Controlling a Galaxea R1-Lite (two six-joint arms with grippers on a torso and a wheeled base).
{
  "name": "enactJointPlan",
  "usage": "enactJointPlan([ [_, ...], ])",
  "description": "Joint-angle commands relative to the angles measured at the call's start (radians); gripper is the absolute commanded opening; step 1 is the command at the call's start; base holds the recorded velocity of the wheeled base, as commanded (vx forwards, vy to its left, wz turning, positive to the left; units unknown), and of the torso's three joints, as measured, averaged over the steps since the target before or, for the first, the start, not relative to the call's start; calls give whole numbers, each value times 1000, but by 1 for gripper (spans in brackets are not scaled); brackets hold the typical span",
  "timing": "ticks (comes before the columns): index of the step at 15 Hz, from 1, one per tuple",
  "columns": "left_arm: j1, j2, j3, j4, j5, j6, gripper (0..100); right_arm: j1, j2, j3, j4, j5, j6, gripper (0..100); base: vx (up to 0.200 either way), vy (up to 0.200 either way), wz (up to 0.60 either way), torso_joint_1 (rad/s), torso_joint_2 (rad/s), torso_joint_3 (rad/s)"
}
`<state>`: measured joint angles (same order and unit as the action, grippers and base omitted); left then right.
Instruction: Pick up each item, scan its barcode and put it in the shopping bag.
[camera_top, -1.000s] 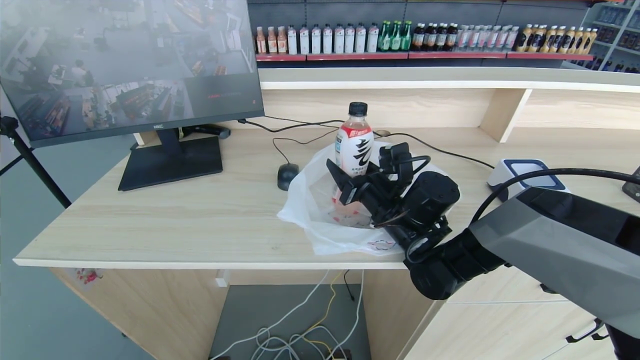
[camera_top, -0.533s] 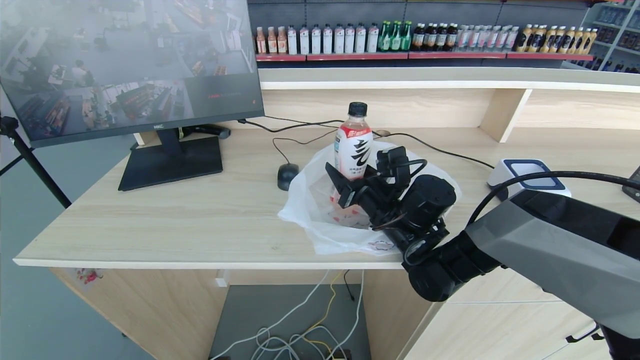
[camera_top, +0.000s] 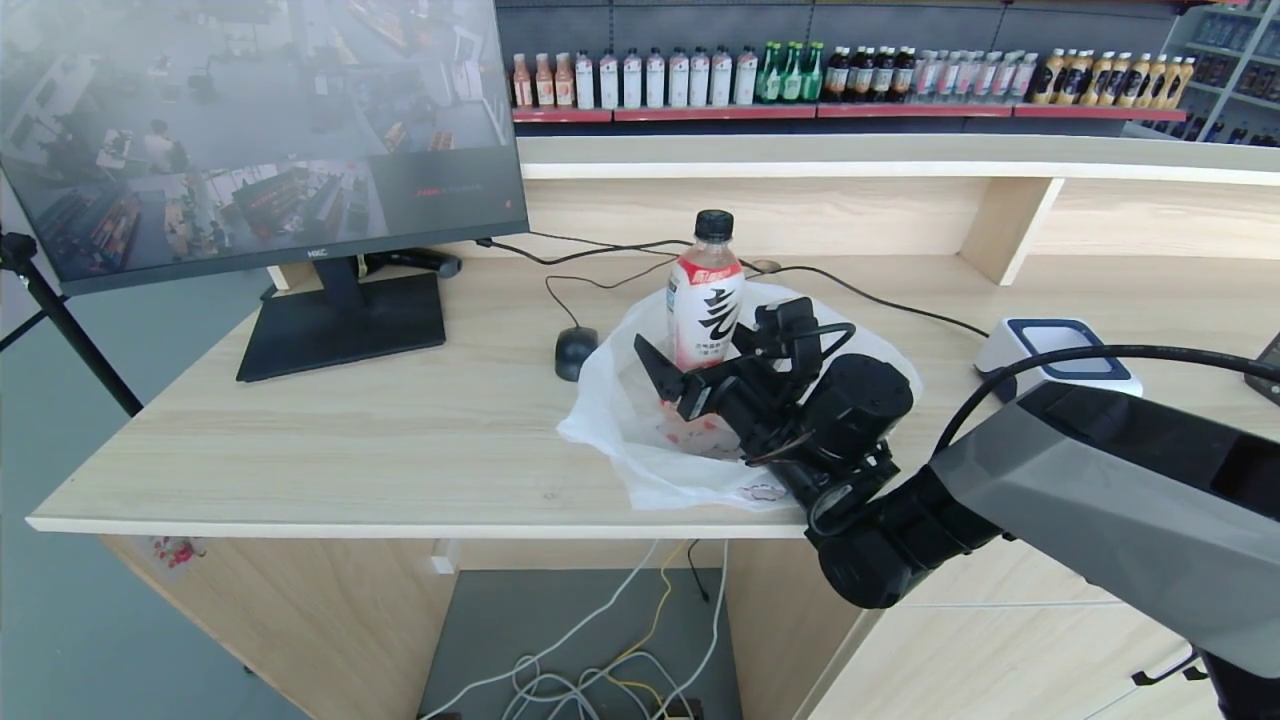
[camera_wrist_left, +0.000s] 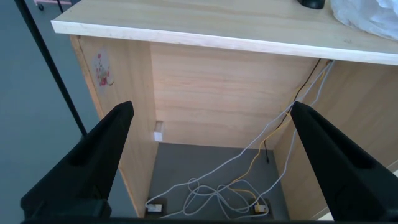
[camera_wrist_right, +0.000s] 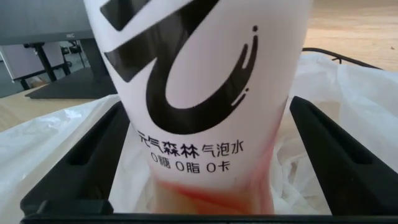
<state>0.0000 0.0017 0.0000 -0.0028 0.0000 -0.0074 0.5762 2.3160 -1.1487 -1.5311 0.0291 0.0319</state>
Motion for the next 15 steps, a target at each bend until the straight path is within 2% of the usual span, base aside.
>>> enactJointPlan([
  [1,0,0,0,0,0,0,100,-1,-10,27,-17,0,0,100,0,0,0,0,0,0],
  [10,2,0,0,1,0,0,100,2,-148,176,-40,-6,-35,100,0,0,0,0,0,0],
  [15,2,0,0,1,0,0,100,5,-302,369,-40,-5,-52,100,0,0,0,0,0,0],
])
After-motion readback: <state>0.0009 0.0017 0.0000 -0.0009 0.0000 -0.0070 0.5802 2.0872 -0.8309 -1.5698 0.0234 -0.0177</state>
